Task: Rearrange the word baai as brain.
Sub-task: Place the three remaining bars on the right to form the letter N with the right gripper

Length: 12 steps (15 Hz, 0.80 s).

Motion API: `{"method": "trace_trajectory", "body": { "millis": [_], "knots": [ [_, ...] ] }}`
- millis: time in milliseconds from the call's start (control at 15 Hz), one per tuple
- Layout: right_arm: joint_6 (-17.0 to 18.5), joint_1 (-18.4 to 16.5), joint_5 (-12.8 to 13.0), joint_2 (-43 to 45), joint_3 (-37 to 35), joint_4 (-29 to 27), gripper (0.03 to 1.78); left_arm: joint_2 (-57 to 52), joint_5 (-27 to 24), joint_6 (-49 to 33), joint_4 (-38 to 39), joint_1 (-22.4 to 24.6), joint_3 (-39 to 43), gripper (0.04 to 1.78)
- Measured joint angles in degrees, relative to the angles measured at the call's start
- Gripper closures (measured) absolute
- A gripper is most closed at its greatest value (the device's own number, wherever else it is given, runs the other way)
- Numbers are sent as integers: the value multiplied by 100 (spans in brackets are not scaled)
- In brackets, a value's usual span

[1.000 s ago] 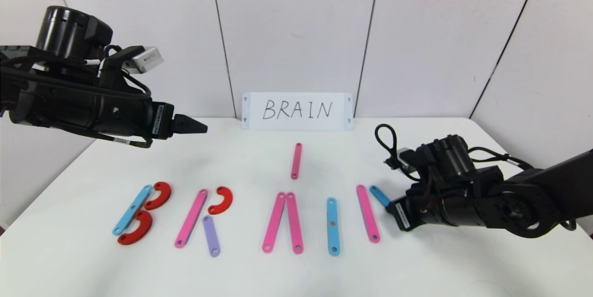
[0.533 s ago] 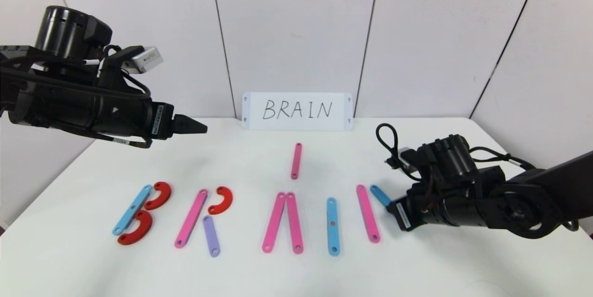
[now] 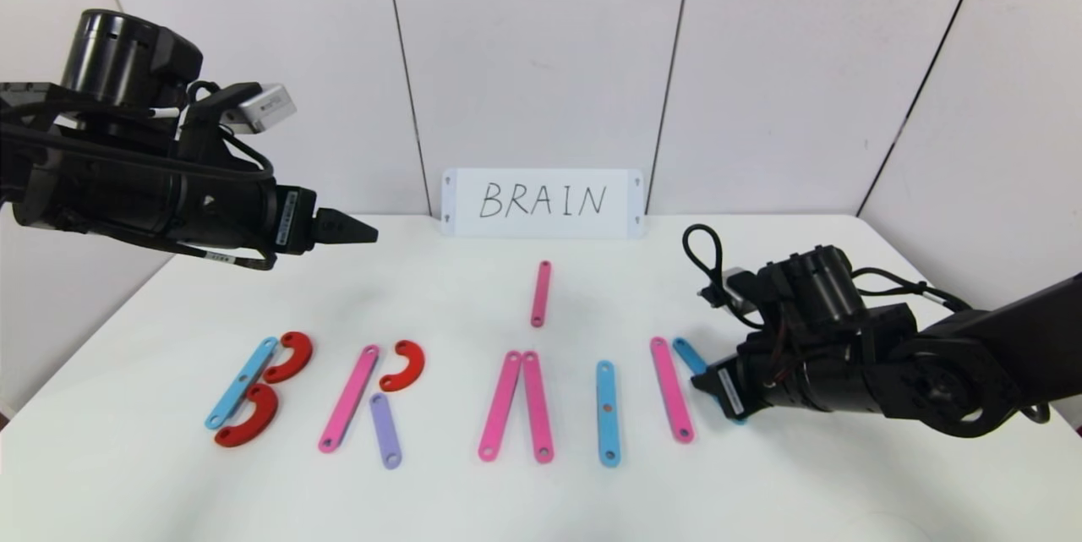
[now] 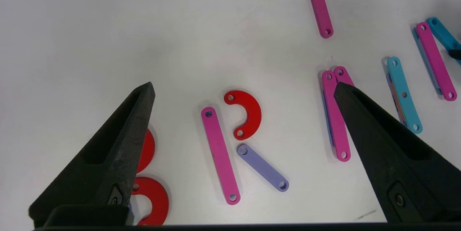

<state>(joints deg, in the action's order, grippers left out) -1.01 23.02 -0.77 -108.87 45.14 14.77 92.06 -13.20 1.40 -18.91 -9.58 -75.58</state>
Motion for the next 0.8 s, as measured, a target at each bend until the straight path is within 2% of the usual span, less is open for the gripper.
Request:
{"method": "trace_trajectory", "body": {
  "millis": [200,400,533,800],
  "knots": [
    [-2,-23,9,11,11,-1,53,-4,0,0,0,0,0,8],
    [-2,-41,50,44,13,-9,20,-13,0,0,-5,0,9,8],
    [-2,-48,59,61,26,-11,9,-22,0,0,-5,0,9,8],
    [61,-28,72,122,245,-28,8,-45,1,0,-5,-4,9,8]
  ]
}}
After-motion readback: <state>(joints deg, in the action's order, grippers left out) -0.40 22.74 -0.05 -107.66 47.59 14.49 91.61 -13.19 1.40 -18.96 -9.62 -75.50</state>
